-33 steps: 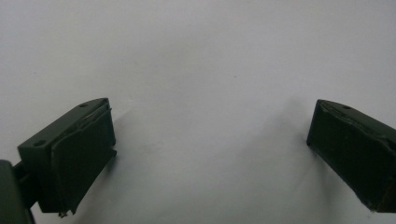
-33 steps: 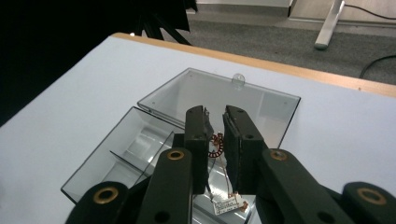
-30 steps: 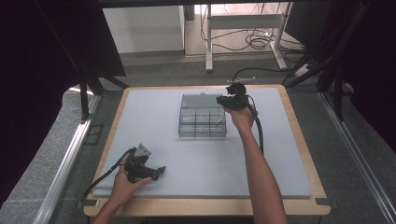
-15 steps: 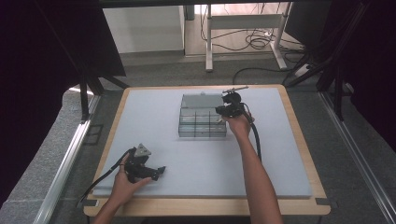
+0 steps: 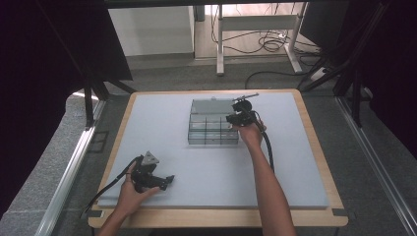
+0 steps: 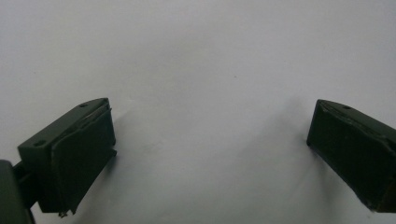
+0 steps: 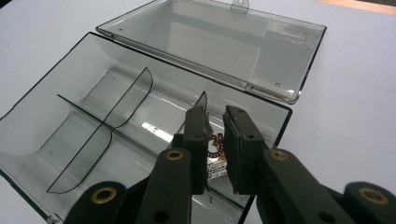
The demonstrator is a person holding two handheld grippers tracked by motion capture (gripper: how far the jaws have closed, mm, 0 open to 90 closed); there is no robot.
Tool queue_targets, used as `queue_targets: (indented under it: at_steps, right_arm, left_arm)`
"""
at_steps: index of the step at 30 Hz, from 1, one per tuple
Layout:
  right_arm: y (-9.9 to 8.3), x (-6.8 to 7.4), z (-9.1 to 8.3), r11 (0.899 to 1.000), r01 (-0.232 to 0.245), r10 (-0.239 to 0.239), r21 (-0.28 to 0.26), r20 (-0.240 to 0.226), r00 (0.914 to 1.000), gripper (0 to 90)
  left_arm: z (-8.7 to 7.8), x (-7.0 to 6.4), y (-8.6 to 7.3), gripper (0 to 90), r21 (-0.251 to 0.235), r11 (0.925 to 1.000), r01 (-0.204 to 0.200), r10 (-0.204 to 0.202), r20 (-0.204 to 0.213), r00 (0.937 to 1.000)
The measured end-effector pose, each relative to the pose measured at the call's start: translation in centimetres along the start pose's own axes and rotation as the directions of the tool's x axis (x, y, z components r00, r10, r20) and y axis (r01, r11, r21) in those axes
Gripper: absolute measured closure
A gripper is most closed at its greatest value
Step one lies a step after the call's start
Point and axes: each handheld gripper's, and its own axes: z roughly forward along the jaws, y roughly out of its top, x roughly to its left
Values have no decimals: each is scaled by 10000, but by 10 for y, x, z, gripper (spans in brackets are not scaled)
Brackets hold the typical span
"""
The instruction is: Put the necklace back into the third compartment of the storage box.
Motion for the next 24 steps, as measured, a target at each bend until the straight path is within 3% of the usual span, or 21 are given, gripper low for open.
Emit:
queue_targets:
  at_steps: [3, 4, 8, 15, 18, 23, 24]
  right_arm:
    - [0, 0, 0, 10000, 54, -54, -14, 4, 10000, 731]
    - [0, 1, -1, 9999, 144, -144, -34, -14, 9999, 678]
    - [1, 2, -5, 9992, 327, -325, -235, 75, 9994, 652]
    - [-4, 6, -32, 9963, 605, -624, -616, -302, 9976, 593]
    - [-18, 3, -53, 9959, 480, -539, -762, -771, 9956, 541]
    - [-39, -2, -77, 9953, 580, -646, -776, -856, 9942, 495]
    - [-52, -5, -90, 9940, 704, -774, -843, -835, 9935, 460]
  left_arm:
    - [0, 0, 0, 8, -2, 10000, -1, 1, 1, 10000]
    - [0, 0, 0, 8, -1, 10000, -3, 3, 2, 10000]
    - [0, 0, 0, 8, -16, 10000, 15, -15, 7, 10000]
    - [0, 0, 0, 8, -14, 10000, 11, -11, 9, 10000]
    - [0, 0, 0, 8, -16, 10000, 3, -3, 8, 10000]
    - [0, 0, 0, 7, -8, 10000, 13, -13, 8, 10000]
    - [0, 0, 0, 7, -9, 10000, 17, -17, 10, 10000]
